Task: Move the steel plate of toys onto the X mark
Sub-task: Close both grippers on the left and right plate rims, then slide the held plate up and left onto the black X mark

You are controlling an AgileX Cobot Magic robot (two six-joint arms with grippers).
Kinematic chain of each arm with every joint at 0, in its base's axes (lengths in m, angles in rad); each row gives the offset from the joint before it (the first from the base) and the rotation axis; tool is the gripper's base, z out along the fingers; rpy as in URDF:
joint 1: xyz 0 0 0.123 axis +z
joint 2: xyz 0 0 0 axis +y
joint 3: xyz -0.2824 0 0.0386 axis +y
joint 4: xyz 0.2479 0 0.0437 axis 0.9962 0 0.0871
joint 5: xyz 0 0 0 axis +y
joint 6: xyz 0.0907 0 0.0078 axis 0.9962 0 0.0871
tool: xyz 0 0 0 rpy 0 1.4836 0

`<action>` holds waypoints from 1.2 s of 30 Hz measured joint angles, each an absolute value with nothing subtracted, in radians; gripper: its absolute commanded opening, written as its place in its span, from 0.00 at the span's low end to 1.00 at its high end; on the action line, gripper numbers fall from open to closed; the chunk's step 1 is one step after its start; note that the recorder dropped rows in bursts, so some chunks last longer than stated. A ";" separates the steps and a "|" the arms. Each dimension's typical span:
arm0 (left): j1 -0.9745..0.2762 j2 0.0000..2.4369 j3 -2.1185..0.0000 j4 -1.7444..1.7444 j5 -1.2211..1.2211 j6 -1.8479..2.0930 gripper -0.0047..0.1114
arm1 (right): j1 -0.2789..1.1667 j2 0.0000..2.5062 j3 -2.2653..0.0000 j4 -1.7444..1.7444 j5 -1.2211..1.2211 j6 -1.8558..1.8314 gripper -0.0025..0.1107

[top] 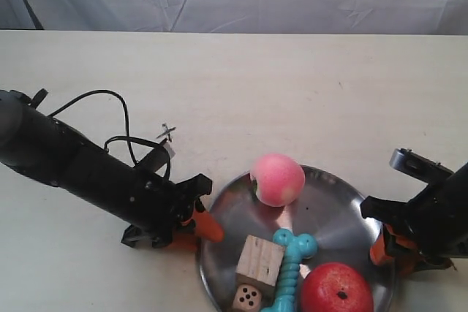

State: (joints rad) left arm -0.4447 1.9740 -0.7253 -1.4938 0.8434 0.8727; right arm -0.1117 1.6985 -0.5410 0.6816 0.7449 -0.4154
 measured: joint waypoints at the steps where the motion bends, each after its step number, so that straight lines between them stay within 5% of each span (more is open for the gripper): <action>1: -0.445 1.974 -0.725 -1.489 0.836 0.873 0.15 | -0.105 1.701 -0.541 0.678 0.742 -0.415 0.10; 4: -0.445 1.974 -0.725 -1.482 0.812 0.871 0.04 | -0.101 1.705 -0.541 0.659 0.735 -0.415 0.02; 28: -0.436 1.986 -0.945 -1.247 0.777 0.701 0.04 | -0.103 1.724 -0.684 0.643 0.792 -0.407 0.02; 36: -0.341 1.986 -1.058 -1.192 0.846 0.625 0.04 | -0.103 1.725 -0.795 0.680 0.854 -0.384 0.02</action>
State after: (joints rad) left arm -0.3412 1.9865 -1.0584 -1.1918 0.8461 0.6246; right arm -0.1025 1.7254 -0.7950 0.6800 0.8537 -0.3837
